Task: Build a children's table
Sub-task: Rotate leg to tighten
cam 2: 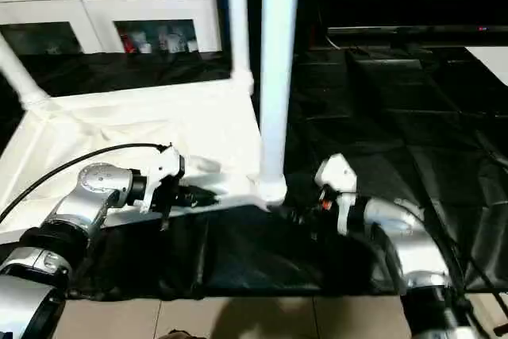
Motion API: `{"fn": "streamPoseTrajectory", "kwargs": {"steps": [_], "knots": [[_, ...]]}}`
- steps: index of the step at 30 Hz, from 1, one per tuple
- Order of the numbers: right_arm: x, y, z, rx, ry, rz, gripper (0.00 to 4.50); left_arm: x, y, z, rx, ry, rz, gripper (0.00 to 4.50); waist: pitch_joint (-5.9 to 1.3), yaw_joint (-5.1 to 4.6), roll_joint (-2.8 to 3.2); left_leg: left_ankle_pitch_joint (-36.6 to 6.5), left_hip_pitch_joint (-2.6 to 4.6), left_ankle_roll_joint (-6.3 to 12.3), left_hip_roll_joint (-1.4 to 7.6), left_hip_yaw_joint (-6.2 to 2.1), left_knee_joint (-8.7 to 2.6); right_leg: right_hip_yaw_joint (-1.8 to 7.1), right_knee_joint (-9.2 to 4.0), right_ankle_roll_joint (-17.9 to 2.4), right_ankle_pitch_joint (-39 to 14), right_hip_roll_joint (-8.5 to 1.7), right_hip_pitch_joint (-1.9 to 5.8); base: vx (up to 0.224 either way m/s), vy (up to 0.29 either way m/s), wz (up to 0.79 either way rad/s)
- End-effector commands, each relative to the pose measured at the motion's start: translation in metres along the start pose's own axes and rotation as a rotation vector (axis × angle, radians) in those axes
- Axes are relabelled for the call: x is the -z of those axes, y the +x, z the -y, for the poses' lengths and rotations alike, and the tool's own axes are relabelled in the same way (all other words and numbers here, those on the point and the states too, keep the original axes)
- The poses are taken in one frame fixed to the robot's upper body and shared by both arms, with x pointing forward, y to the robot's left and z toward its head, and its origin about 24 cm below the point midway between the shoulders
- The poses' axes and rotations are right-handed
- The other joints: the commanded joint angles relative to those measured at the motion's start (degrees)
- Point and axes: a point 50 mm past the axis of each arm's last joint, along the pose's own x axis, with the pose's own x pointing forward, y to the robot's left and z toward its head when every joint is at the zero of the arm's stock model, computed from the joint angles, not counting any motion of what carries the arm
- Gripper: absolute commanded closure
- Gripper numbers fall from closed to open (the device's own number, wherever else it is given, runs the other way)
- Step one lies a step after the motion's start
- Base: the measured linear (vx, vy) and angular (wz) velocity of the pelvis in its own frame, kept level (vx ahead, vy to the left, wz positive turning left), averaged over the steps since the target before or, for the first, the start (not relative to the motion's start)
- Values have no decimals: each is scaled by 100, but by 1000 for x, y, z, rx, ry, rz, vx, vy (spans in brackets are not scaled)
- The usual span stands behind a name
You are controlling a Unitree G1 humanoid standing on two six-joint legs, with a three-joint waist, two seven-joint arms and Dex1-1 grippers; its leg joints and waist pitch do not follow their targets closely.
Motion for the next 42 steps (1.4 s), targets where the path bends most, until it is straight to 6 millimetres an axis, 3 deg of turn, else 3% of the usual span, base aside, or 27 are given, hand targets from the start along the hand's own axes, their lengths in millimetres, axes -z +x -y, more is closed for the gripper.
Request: {"fn": "streamPoseTrajectory", "kwargs": {"steps": [1,6,8,12,18,19,27,33,36,38,41,42], "knots": [[-5,0,2,-11,-38,-9,3,-7,-1,-2,38,39,-14,450,-326,32,-87,-2078,200,57,385,-117,-682,34,-425,-1513,-1491,-117,67,0,0,0],[-5,11,1,-55,-86,-45,3,-11,2,-2,78,56,-16,450,-370,83,-53,-1626,154,158,377,-81,-650,19,-376,-1602,-933,-122,103,0,0,0],[-7,16,1,-80,-86,-41,3,-11,4,-2,86,57,-20,450,-385,146,-58,-1310,173,331,388,-37,-618,17,-353,-1708,-485,-104,92,0,0,0],[-10,25,3,-99,-109,-44,43,-12,7,-2,93,63,-23,450,-394,208,-45,-1121,176,433,412,22,-595,-2,-321,-1801,-280,-103,86,0,0,0],[-7,32,4,-142,-136,-88,87,-11,8,-2,105,66,-34,450,-362,240,-31,-1611,222,108,443,53,-657,9,-362,-1665,-810,-89,51,0,0,0],[-7,32,4,-144,-136,-88,99,-11,8,-2,105,66,-33,450,-359,236,-57,-1646,212,87,440,54,-662,14,-369,-1645,-846,-88,59,0,0,0],[-5,37,5,-162,-142,-97,170,-12,5,-4,97,70,-43,450,-342,248,-63,-1728,208,44,445,56,-686,31,-416,-1550,-1156,-111,41,0,0,0],[-2,43,1,-154,-101,-83,181,-13,7,-6,78,45,-29,450,-329,243,-42,-1808,204,1,455,54,-718,30,-431,-1523,-1270,-98,32,0,0,0],[5,52,-4,-47,-55,-81,182,-13,20,-9,-9,22,-59,450,-313,229,-43,-1945,215,-95,455,48,-740,34,-450,-1480,-1452,-98,14,0,0,0],[11,67,-8,123,20,-62,183,-14,36,-11,-110,-15,-68,450,-281,190,-25,-2214,242,-286,446,29,-779,52,-493,-1314,-1866,-90,-40,0,0,0],[12,84,-14,242,110,-23,183,-18,53,-10,-167,-49,-37,450,-264,138,-34,-2576,278,-449,421,-22,-799,51,-592,-1004,-2619,-118,-84,0,0,0],[13,98,-17,322,149,-12,183,-22,67,-7,-193,-63,-24,450,-269,135,-3,-2616,293,-479,415,-30,-805,46,-603,-957,-2667,-119,-87,0,0,0]]}}
